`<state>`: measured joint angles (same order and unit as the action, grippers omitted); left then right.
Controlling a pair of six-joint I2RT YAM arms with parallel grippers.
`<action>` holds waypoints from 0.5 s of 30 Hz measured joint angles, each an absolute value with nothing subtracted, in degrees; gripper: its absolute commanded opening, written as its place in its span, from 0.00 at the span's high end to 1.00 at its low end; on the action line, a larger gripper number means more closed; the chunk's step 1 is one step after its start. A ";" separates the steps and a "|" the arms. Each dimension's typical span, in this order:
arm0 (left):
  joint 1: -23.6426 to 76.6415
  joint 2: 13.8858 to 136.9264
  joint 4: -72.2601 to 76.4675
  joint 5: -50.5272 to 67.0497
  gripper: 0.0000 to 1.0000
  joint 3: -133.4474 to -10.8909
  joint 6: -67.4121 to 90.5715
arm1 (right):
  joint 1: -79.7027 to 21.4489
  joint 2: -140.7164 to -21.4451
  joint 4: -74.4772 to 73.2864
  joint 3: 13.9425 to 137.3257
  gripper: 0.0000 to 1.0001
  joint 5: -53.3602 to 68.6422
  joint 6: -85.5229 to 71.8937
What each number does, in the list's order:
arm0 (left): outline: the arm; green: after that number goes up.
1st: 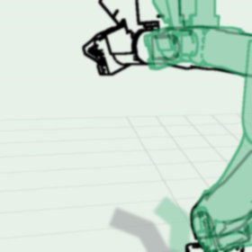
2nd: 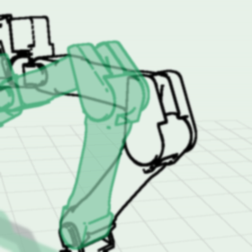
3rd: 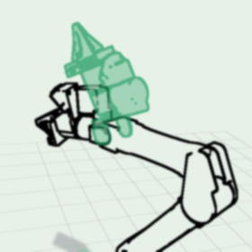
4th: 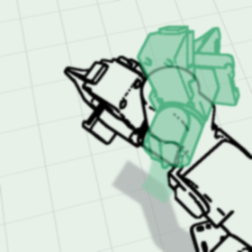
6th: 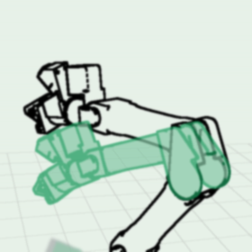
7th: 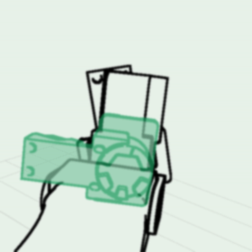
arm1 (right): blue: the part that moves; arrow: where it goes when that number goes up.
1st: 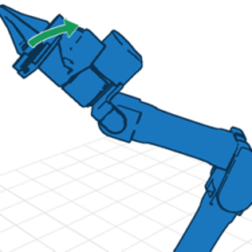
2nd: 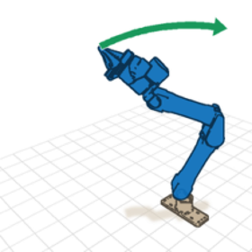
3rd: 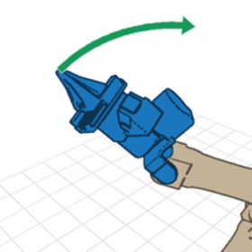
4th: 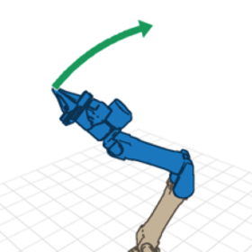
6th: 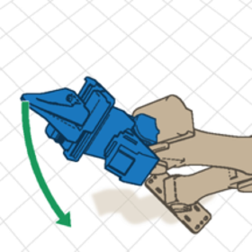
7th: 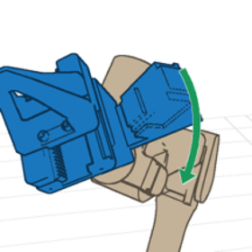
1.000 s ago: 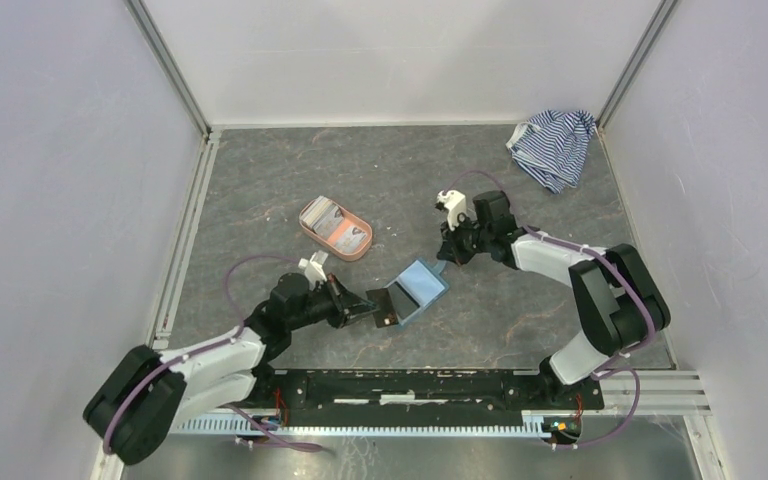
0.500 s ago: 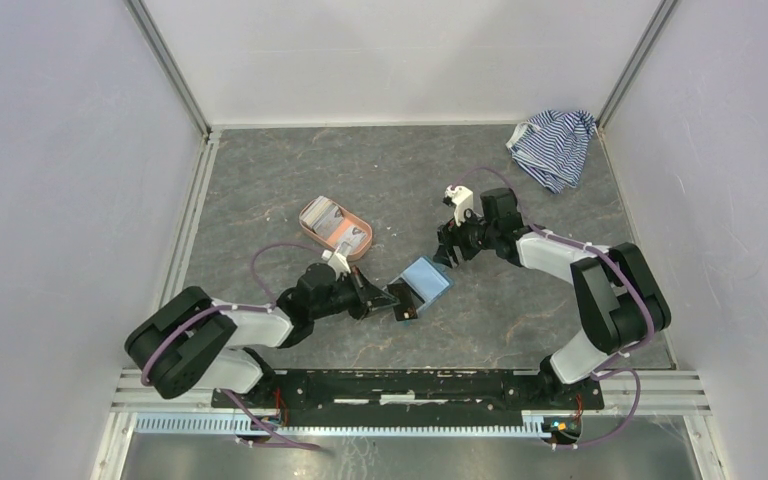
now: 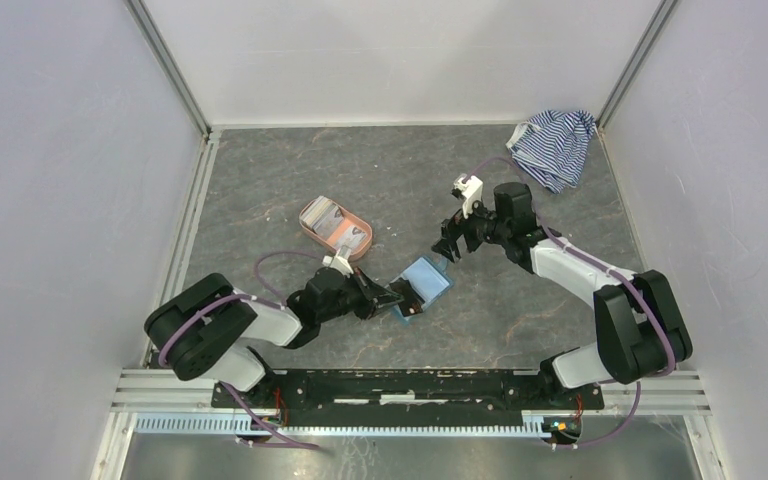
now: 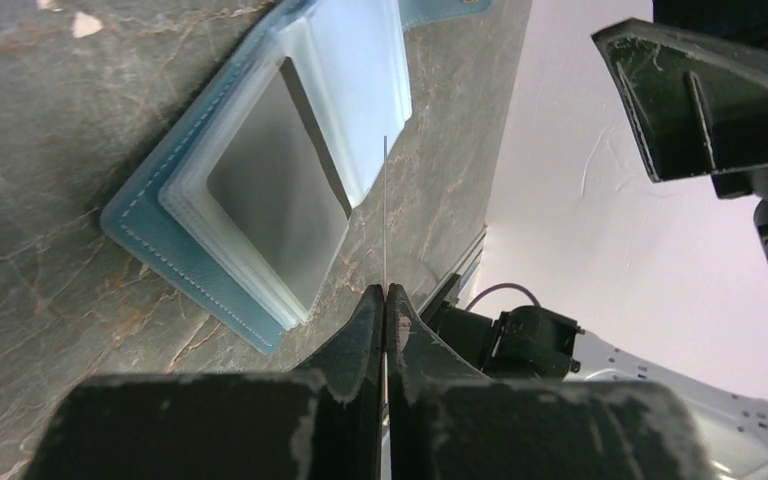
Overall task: Put the credit cards into the card holder
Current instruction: Insert the credit card into the card holder.
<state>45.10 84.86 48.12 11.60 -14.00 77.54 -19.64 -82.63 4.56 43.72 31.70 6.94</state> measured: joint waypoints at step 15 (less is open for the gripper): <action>45.47 93.65 55.94 9.10 0.98 -13.10 84.99 | -19.64 -83.13 5.15 43.62 0.02 35.55 6.94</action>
